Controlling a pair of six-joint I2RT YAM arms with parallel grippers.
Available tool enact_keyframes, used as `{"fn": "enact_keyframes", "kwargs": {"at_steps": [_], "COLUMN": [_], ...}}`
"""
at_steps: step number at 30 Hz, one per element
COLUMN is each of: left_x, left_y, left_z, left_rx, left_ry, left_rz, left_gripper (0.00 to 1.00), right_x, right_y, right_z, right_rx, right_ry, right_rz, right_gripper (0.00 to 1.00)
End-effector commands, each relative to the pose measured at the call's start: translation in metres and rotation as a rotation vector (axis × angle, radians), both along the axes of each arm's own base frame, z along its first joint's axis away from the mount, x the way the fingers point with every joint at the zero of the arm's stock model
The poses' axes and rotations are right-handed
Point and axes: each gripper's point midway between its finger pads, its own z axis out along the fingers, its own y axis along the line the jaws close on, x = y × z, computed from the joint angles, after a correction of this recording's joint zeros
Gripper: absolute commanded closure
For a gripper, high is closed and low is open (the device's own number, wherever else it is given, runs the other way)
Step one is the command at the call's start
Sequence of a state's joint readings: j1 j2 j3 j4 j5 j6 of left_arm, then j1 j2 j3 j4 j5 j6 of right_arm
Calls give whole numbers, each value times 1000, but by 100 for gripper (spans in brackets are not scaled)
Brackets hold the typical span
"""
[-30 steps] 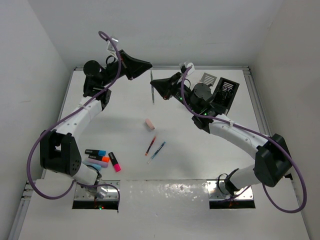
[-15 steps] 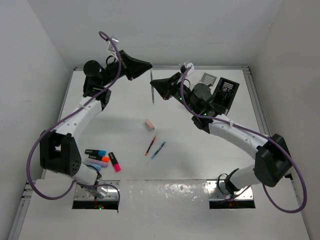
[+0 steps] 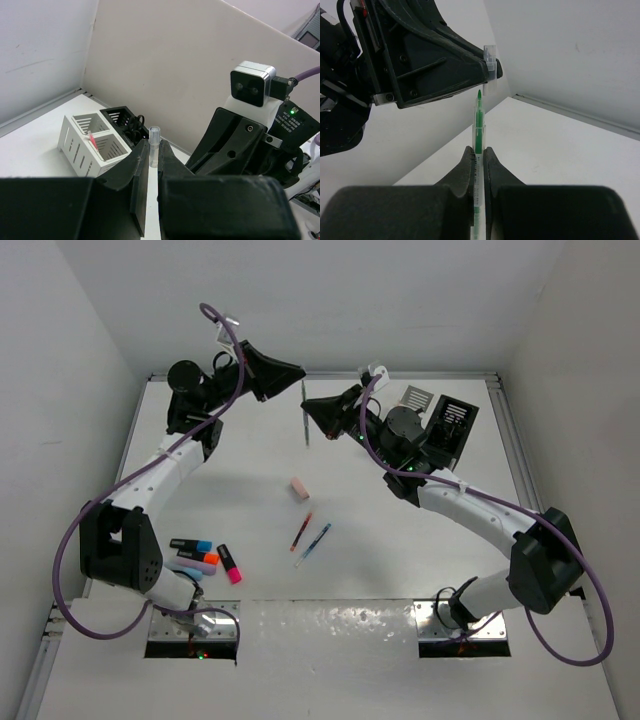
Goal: Sort the stationery into containers
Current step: Close the pen cap on the pen.
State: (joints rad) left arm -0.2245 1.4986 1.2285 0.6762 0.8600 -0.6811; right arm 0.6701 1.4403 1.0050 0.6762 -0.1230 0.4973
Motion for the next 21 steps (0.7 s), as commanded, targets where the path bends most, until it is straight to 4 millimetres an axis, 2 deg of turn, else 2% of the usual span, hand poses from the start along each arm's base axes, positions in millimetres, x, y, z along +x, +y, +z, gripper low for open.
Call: {"fn": "enact_keyframes", "kwargs": {"at_steps": [1, 12, 21], "left_x": [-21, -26, -26], "left_y": [-4, -7, -7], "left_z": [33, 37, 37], "left_rx": [-3, 3, 19], "left_ry": [-126, -145, -150], "left_rz": [-30, -44, -47], "left_gripper": [100, 100, 100], "right_x": [-6, -7, -11], "right_y": [-4, -6, -15], "right_z": [28, 25, 13], "right_rx": [36, 28, -7], "right_ry": [-66, -64, -51], "right_rz": [-7, -19, -47], "right_gripper": [100, 100, 100]}}
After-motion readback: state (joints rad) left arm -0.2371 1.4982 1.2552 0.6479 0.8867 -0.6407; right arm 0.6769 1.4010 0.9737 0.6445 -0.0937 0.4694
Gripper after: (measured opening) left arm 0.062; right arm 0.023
